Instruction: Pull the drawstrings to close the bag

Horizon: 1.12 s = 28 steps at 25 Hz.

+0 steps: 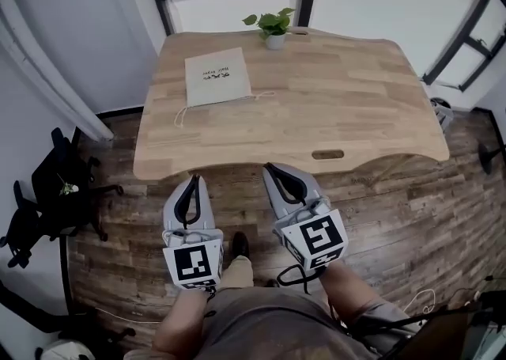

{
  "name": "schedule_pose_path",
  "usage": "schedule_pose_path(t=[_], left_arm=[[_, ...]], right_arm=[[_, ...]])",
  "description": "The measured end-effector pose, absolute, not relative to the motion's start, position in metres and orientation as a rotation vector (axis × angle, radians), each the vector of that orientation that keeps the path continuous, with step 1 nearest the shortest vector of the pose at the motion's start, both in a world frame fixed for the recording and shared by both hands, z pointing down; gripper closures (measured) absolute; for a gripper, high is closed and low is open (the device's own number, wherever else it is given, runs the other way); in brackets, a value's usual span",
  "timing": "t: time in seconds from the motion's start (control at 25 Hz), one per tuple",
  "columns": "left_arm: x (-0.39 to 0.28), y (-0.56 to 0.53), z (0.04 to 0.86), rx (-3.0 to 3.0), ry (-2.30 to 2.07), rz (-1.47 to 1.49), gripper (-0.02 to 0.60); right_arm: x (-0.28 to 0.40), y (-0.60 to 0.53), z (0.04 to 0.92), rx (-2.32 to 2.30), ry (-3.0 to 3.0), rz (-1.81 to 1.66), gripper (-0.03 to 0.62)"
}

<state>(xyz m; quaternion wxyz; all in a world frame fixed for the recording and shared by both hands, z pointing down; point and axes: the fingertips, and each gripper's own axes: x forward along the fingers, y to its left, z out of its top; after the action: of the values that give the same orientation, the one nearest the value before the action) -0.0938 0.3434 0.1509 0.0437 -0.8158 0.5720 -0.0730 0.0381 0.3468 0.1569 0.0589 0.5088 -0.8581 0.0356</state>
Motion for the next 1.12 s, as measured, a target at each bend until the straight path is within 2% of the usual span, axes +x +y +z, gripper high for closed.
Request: schedule_pose_path(t=[0.48,0.84,1.12], left_arm=[[-0.136,0.211,0.150,-2.533,1.707,-0.216,0.580],[-0.149,0.160,0.144,-2.534,1.680,-0.180,0.580],[-0.150,0.131,0.165,-2.562,1.694,-0.232,0.580]], right_arm=[[-0.002,0.212,0.150,1.578,-2.562,0.116,0.565],[-0.007,0.170,0.140,1.630,-2.558,0.072,0.565],[0.003,0.148,0.165,1.639,-2.520,0.146,0.565]])
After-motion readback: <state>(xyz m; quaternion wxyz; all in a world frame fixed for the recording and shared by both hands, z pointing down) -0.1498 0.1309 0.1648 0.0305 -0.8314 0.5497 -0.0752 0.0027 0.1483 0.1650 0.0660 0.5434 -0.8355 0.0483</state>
